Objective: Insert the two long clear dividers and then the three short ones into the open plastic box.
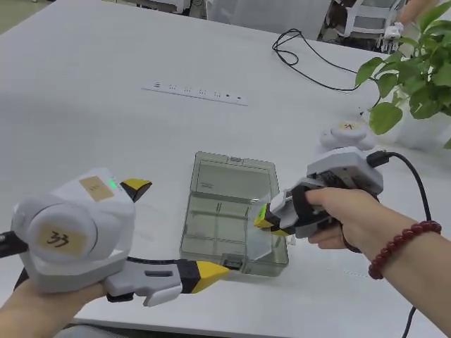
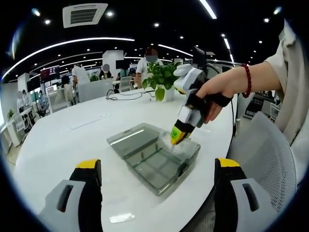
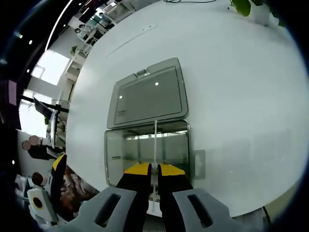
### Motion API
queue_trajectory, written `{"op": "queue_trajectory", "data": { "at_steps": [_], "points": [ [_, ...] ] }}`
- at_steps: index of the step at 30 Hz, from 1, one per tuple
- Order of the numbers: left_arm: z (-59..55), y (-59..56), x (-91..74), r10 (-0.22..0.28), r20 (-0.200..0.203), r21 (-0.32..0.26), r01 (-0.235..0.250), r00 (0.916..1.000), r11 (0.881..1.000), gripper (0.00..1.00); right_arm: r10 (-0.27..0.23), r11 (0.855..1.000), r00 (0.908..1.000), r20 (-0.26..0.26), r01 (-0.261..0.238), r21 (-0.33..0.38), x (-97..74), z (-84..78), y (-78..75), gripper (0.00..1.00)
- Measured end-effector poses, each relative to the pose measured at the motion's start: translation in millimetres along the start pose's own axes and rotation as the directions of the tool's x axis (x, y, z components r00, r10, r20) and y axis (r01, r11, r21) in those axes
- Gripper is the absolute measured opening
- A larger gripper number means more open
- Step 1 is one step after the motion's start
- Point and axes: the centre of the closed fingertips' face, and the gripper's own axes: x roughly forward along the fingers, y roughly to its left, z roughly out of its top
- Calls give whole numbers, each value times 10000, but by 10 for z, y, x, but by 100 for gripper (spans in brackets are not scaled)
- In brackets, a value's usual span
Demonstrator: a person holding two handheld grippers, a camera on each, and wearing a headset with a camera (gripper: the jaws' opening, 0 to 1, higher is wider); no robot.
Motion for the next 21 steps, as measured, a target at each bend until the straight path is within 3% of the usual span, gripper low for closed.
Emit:
{"op": "queue_trajectory", "data": {
  "at_steps": [6,12,21],
  "points": [
    [-8,28,-15,77,-20,9,-77,10000,10000,99,-106,9998,9998,-166,103,-140,-10,-58,53,6],
    [-3,49,-29,156,2,-11,-156,9999,9999,98,-412,9975,9986,-331,392,-588,36,27,5,7],
    [4,75,-58,278,78,-61,-278,9996,9996,96,-1013,9792,9935,-513,905,-1814,56,-27,41,7]
  ]
}}
